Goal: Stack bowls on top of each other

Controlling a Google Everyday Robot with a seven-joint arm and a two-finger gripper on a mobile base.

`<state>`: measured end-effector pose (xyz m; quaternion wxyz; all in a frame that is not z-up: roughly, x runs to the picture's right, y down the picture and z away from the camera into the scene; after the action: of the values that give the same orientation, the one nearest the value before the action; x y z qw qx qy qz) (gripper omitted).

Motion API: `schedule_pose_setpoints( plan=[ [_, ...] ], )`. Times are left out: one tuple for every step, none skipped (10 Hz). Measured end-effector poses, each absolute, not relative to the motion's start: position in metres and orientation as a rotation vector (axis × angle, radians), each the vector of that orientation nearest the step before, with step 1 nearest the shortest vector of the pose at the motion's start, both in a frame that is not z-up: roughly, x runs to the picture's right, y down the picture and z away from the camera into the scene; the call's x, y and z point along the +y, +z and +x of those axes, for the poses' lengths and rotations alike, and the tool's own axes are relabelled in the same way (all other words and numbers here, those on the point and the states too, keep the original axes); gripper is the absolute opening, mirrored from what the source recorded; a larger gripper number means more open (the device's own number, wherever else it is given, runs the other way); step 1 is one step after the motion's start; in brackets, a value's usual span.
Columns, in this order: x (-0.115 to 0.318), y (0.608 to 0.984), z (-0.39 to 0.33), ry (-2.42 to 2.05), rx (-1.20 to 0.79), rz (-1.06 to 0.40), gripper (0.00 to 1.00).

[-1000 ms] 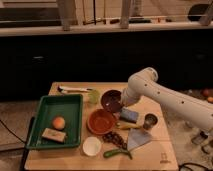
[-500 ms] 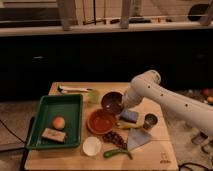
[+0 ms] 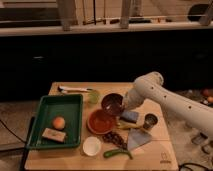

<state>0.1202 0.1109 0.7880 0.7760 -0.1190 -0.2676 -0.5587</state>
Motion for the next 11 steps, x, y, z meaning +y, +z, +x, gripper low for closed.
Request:
schedule_pose_setpoints(
  plan=[
    [0.113, 0.785, 0.12, -1.208, -0.594, -0.259, 0.04],
    [0.114, 0.784, 0.121, -1.212, -0.599, -0.259, 0.0],
    [0.115, 0.786, 0.116, -1.229, -0.61, -0.26, 0.0],
    [0.115, 0.788, 0.104, -1.259, -0.637, -0.259, 0.0],
    [0.117, 0.79, 0.098, -1.278, -0.659, -0.261, 0.0],
    [0.118, 0.791, 0.094, -1.293, -0.677, -0.264, 0.0],
    [0.121, 0.792, 0.086, -1.321, -0.711, -0.268, 0.0],
    [0.122, 0.793, 0.079, -1.342, -0.736, -0.271, 0.0],
    [0.126, 0.793, 0.073, -1.365, -0.767, -0.277, 0.0],
    [0.13, 0.794, 0.069, -1.382, -0.793, -0.284, 0.0],
    [0.135, 0.795, 0.061, -1.409, -0.827, -0.292, 0.0]
  ],
)
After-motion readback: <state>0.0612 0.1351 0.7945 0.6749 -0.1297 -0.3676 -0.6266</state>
